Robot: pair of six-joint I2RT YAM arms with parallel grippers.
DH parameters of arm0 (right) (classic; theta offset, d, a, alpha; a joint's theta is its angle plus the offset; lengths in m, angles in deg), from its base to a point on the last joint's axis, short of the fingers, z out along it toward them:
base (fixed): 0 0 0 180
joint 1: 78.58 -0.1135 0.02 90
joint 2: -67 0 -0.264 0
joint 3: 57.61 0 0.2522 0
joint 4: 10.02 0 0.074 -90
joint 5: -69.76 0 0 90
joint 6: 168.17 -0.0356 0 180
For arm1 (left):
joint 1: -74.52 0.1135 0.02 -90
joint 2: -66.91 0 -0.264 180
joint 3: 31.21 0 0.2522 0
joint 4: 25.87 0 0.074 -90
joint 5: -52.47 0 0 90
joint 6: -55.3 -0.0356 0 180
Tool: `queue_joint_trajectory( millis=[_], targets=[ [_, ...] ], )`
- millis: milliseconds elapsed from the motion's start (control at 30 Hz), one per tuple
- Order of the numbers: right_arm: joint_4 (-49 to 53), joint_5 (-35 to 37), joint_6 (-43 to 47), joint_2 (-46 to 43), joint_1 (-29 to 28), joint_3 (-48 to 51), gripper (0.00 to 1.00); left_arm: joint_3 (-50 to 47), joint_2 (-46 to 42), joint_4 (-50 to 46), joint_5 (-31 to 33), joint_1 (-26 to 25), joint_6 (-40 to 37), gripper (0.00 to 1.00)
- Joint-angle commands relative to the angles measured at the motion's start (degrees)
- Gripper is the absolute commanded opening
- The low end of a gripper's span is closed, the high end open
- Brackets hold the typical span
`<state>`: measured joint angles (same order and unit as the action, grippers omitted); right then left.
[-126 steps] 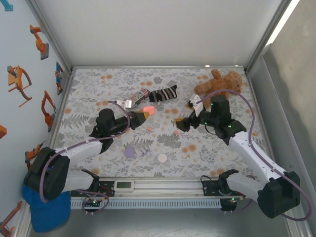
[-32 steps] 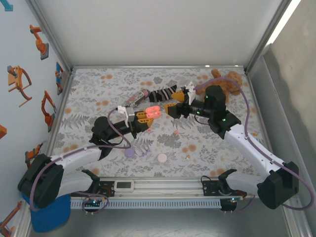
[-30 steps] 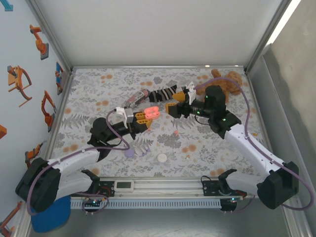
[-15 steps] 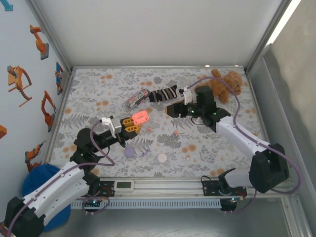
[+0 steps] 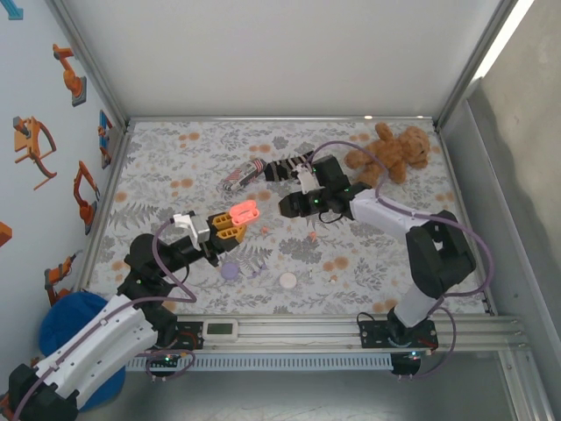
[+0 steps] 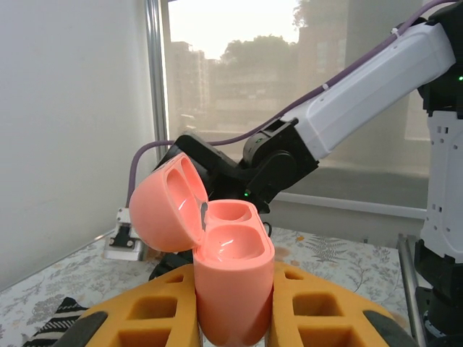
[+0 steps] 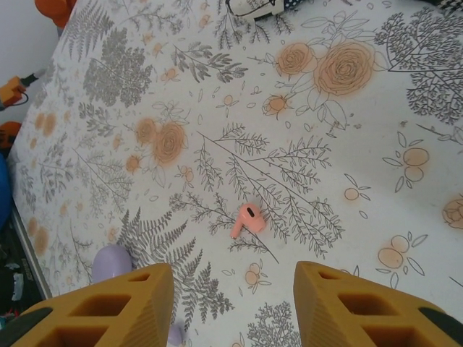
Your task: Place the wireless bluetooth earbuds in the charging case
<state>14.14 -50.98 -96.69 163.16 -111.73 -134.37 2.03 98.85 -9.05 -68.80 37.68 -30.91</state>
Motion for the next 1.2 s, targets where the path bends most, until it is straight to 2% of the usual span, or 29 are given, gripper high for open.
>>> queue_joint_trajectory(
  millis=[0,467,1167],
  targets=[
    [3.98,2.64,1.74,3.36,-1.74,-3.52,0.45,-0.82,-1.37,0.04,-0.37,-0.37,0.71,0.00],
    [18.49,13.38,7.52,16.75,-9.08,-18.70,0.43,-0.19,-4.39,-3.73,0.51,-0.41,0.43,0.00],
    [22.21,15.48,8.92,25.16,-12.82,-26.55,0.40,-0.94,-6.71,-4.84,1.31,-0.41,0.17,0.00]
  ],
)
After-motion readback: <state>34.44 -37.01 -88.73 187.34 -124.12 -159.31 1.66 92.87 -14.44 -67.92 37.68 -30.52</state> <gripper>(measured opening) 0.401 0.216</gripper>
